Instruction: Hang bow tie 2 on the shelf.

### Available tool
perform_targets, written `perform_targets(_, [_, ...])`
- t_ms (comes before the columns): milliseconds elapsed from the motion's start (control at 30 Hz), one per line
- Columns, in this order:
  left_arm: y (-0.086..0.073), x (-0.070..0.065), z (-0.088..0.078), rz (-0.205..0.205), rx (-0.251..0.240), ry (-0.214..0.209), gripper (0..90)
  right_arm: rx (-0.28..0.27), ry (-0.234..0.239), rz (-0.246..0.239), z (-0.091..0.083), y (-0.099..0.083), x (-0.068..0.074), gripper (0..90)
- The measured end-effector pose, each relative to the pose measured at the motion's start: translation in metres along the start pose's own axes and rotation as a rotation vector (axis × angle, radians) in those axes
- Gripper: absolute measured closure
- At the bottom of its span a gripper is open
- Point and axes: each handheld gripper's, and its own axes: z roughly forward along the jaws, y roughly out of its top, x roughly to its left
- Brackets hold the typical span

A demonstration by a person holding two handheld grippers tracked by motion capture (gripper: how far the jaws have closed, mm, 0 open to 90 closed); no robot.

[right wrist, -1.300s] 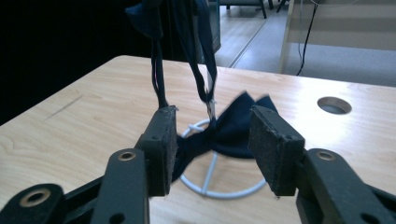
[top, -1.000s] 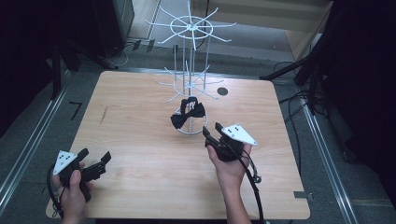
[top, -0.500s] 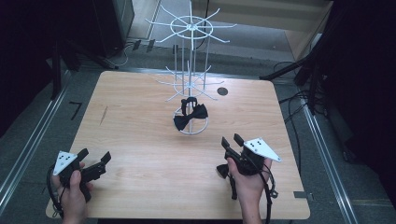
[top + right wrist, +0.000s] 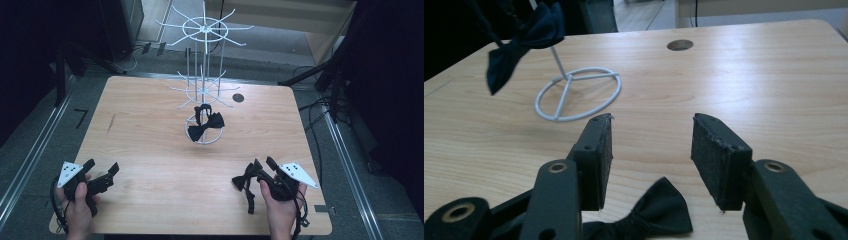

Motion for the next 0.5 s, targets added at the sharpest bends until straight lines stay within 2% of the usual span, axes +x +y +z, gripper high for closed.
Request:
perform_targets(133, [0.000,0.000,0.000,0.000,-0.003,0.001,9.3,0.001,-0.013,0.024,-0.004,-0.006,-0.006,52.7])
perform_targets(500, [0.000,0.000,-0.001,-0.002,-0.007,-0.001,9.3,0.036,-0.026,0.038,-0.009,-0.023,-0.011,54.3])
